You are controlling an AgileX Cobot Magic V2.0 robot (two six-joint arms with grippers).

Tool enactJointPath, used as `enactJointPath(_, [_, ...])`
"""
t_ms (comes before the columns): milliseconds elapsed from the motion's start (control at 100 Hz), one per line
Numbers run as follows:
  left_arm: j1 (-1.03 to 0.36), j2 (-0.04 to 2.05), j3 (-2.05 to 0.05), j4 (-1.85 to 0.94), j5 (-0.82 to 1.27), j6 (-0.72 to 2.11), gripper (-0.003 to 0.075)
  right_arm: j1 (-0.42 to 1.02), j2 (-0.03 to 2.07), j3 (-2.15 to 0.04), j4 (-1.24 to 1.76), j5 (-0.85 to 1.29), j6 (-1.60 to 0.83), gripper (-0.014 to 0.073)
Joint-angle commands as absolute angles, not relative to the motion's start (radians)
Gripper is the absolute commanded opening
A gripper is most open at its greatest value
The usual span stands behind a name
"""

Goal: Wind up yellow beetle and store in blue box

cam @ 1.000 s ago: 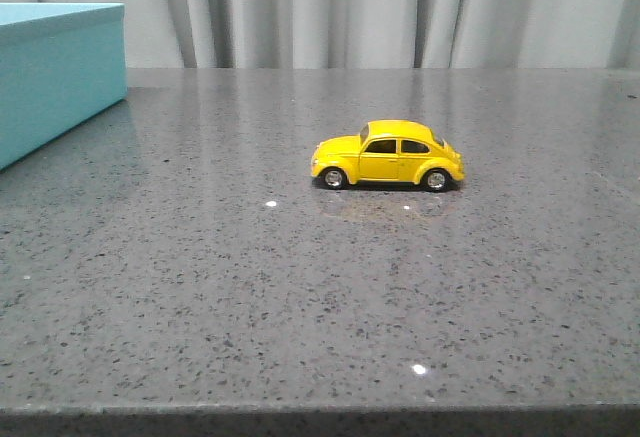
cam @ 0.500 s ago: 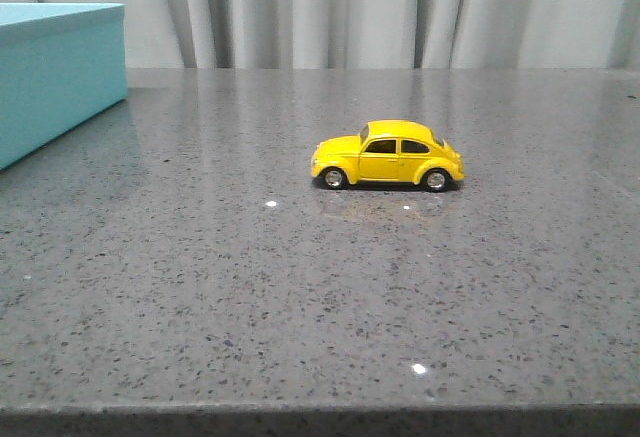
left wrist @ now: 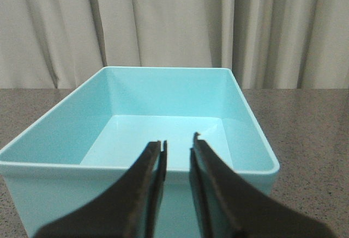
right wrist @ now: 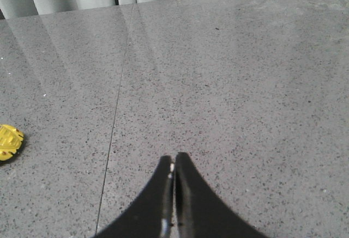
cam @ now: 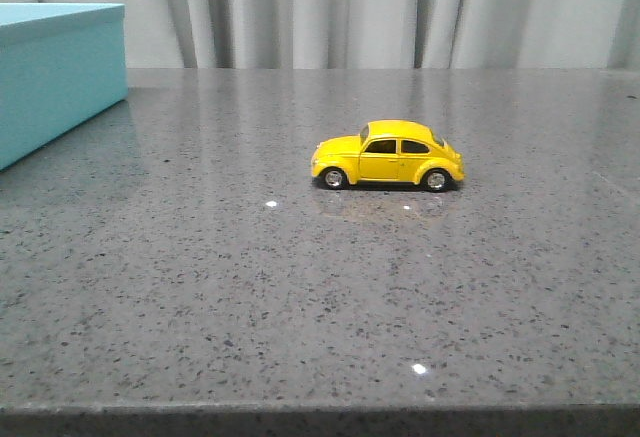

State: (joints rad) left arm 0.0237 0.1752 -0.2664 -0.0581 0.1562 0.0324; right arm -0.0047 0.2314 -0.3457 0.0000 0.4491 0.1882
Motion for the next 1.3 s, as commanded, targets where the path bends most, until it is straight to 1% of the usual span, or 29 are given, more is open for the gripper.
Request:
enactJointPath(0, [0.016,0.219,-0.326,-0.067,0.092,0.024,0.0302,-0.009,0.269,-0.407,0.0,0.395,0.187,0.0148])
enactJointPath(40, [0.016,0.233,-0.341,-0.067,0.092,0.024,0.0335,-0.008,0.279,-0.417,0.0,0.404,0.187,0.0213])
enactJointPath(90, [0.016,0.254,-0.355,-0.069,0.096,0.024,0.0353,-0.008,0.296,-0.433,0.0,0.418,0.187,0.0286])
enactJointPath(170, [0.016,0.283,-0.382,-0.069,0.112,0.024,0.0359,-0.008,0.323,-0.459,0.0,0.446,0.187,0.0337])
enactJointPath(300, [0.016,0.339,-0.428,-0.075,0.155,0.024,0.0359,-0.008,0.388,-0.52,0.0,0.52,0.187,0.0337])
enactJointPath(440, [0.016,0.369,-0.444,-0.075,0.141,0.024,0.0358,-0.008,0.47,-0.593,0.0,0.628,0.187,0.0337])
enactJointPath(530, [0.016,0.369,-0.444,-0.075,0.132,0.024,0.0357,-0.008,0.492,-0.592,0.0,0.627,0.187,0.0324])
enactJointPath(980, [0.016,0.369,-0.444,-0.075,0.122,0.024,0.0356,-0.008,0.497,-0.592,0.005,0.598,0.187,0.0324])
enactJointPath(1290, [0.016,0.38,-0.448,-0.075,0.158,0.024,0.0356,-0.008,0.552,-0.595,0.062,0.652,0.187,0.0324])
